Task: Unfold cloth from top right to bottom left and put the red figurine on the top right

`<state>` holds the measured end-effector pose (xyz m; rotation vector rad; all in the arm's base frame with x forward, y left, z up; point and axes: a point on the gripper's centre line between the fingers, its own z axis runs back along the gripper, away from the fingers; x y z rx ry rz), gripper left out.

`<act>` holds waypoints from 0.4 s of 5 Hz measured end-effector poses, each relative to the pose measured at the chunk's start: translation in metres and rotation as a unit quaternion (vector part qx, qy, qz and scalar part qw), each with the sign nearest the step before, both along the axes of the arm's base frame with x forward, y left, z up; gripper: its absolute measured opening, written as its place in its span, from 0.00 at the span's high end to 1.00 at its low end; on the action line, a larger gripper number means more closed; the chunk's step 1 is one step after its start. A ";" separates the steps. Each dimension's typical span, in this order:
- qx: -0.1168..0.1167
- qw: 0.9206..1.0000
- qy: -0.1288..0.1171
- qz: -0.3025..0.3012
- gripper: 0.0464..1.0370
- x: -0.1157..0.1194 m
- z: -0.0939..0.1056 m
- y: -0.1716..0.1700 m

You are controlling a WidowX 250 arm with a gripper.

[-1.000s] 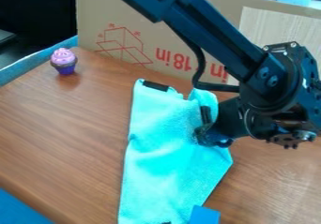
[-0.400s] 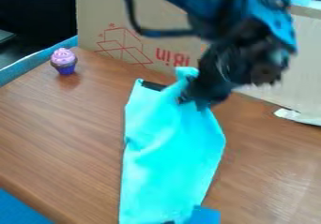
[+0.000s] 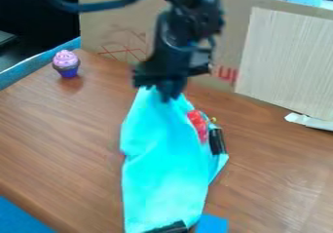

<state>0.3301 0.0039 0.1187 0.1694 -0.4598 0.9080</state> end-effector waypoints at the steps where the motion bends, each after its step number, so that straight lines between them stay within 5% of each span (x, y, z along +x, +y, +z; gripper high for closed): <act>1: -0.036 0.998 0.044 -0.029 0.99 -0.027 0.008 0.031; 2: -0.054 0.994 0.073 -0.064 0.99 -0.048 0.007 0.063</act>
